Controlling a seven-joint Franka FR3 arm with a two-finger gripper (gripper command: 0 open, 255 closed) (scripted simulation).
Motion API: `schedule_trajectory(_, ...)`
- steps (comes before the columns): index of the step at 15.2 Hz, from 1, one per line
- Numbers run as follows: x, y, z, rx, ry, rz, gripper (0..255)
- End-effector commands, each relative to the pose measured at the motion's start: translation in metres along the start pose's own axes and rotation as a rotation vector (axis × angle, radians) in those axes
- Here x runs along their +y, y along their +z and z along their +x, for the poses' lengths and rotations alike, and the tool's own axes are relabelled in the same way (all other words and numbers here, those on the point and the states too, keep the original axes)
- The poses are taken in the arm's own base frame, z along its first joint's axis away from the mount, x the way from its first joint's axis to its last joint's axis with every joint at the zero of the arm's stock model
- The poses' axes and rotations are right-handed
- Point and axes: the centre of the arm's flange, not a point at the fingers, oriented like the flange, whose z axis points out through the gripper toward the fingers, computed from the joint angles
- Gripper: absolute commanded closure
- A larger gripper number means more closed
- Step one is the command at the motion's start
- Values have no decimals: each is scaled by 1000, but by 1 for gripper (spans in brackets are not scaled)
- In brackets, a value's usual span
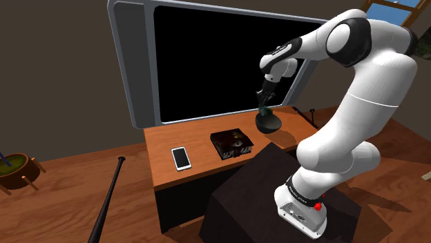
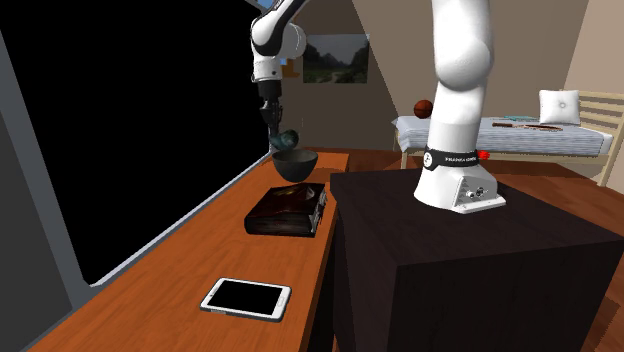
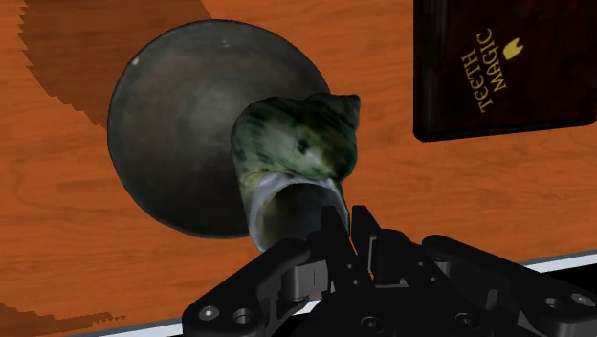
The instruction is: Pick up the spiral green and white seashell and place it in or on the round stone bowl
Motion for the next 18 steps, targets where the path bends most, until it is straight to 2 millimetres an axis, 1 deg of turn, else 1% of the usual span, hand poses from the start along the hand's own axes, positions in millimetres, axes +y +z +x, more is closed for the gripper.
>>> schedule_trajectory(1,26,-2,-6,1,-1,0,255)
schedule_trajectory(4,64,-4,-18,1,-1,0,255)
schedule_trajectory(5,80,-4,-23,1,-1,0,255)
schedule_trajectory(17,85,59,-17,1,-1,0,255)
schedule_trajectory(18,85,59,-17,1,-1,0,255)
